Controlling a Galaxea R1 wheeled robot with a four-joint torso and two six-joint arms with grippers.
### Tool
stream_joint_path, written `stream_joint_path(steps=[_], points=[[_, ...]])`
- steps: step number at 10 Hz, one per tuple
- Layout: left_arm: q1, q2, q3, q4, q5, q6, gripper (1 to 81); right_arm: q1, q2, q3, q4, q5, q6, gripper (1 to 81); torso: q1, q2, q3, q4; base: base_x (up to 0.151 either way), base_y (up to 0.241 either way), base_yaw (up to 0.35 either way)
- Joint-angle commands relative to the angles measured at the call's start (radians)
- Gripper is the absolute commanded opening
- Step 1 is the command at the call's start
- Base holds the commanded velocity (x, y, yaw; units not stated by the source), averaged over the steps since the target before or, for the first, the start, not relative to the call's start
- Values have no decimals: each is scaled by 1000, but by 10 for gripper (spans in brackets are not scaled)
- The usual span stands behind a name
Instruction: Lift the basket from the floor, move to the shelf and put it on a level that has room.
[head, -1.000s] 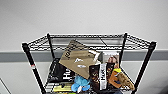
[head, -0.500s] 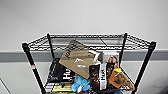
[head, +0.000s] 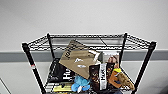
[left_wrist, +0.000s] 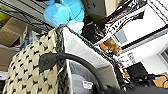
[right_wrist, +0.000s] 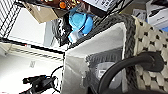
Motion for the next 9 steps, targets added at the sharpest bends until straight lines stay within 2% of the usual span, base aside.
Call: stream_joint_path(steps=[1, 4, 7, 9], points=[[-161, -79, 133, 7, -6, 3, 10, 174, -73, 148, -3, -14, -4, 10, 0, 0, 0, 0, 0, 0, 0], [-236, -151, 200, -40, -3, 3, 10, 274, -128, 226, 81, -22, -4, 10, 0, 0, 0, 0, 0, 0, 0], [-354, -188, 245, -134, 1, 3, 10, 384, -187, 272, 158, -56, -4, 10, 0, 0, 0, 0, 0, 0, 0], [-465, -214, 277, -204, 58, 3, 10, 461, -211, 292, 206, -80, -4, 10, 0, 0, 0, 0, 0, 0, 0]])
